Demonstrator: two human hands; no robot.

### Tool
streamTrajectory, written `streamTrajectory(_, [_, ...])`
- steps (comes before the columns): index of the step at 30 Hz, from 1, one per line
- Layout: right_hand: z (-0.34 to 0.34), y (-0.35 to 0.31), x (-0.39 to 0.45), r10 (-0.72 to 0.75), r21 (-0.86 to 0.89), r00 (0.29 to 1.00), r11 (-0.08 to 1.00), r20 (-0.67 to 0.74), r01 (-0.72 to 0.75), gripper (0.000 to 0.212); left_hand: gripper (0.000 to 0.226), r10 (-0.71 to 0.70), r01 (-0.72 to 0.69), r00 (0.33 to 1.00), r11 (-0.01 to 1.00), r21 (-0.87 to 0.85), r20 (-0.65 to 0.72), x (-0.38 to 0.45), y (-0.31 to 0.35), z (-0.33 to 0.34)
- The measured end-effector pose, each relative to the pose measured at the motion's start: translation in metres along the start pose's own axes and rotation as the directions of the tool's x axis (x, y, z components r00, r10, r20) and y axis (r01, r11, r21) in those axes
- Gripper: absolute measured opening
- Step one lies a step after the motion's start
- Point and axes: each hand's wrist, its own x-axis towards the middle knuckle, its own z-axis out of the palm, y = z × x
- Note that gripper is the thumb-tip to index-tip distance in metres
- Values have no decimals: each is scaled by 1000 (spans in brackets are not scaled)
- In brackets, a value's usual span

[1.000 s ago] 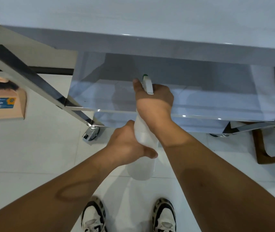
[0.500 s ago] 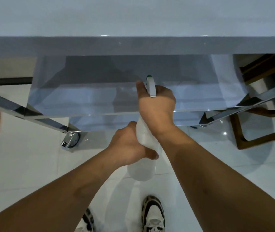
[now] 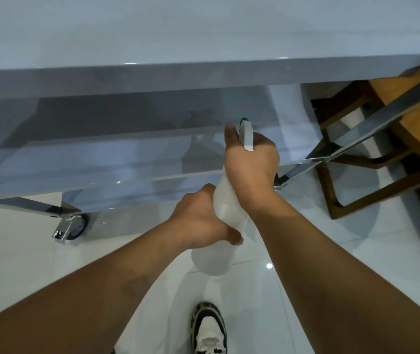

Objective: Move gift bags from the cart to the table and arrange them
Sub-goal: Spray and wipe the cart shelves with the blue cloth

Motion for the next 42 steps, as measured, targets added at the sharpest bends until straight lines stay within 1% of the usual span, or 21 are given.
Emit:
streamTrajectory(3, [-19,9,7,38,-27,999,999,-19,-38,45,87,22,-23,999,1000,17,29,4,15,13])
streamTrajectory(7, [-43,19,17,47,-29,994,998,-97,-50,44,90,33,-35,998,999,32,58,13,34,31])
streamTrajectory(10, [-59,27,23,61,-12,995,998,-83,-63,37,89,34,-36,996,999,27,77,19,45,43])
streamTrajectory(14, [-76,37,26,46,-61,995,997,-90,-51,39,90,63,-65,993,998,14,97,22,53,63])
streamTrajectory(16, [-82,44,24,34,-60,994,997,-102,-40,38,89,72,-74,993,997,20,92,23,53,72])
streamTrajectory(19, [-82,59,16,16,-43,996,999,-85,-20,39,91,58,-63,993,997,40,98,21,44,85])
streamTrajectory(24, [-62,91,-7,32,-19,997,999,-69,-34,35,91,24,-30,995,997,69,97,13,12,101])
streamTrajectory(27, [-47,112,-16,33,-16,997,999,-73,-34,35,92,4,-12,992,998,62,125,11,-9,109])
streamTrajectory(29, [-34,124,-18,39,-11,998,999,-50,-40,37,91,-4,-4,990,999,52,144,15,-25,111])
streamTrajectory(31, [-21,139,-15,39,2,999,999,-22,-39,32,90,-8,2,990,999,43,143,24,-38,114])
streamTrajectory(34, [0,166,-3,16,43,1000,999,-23,-15,26,87,8,-15,994,998,65,106,49,-56,127])
streamTrajectory(38, [31,200,22,-49,25,998,999,32,48,37,80,40,-40,999,999,-1,23,86,-85,151])
streamTrajectory(42, [51,232,46,-120,0,991,993,64,120,39,91,76,-78,995,996,-36,-59,128,-114,172])
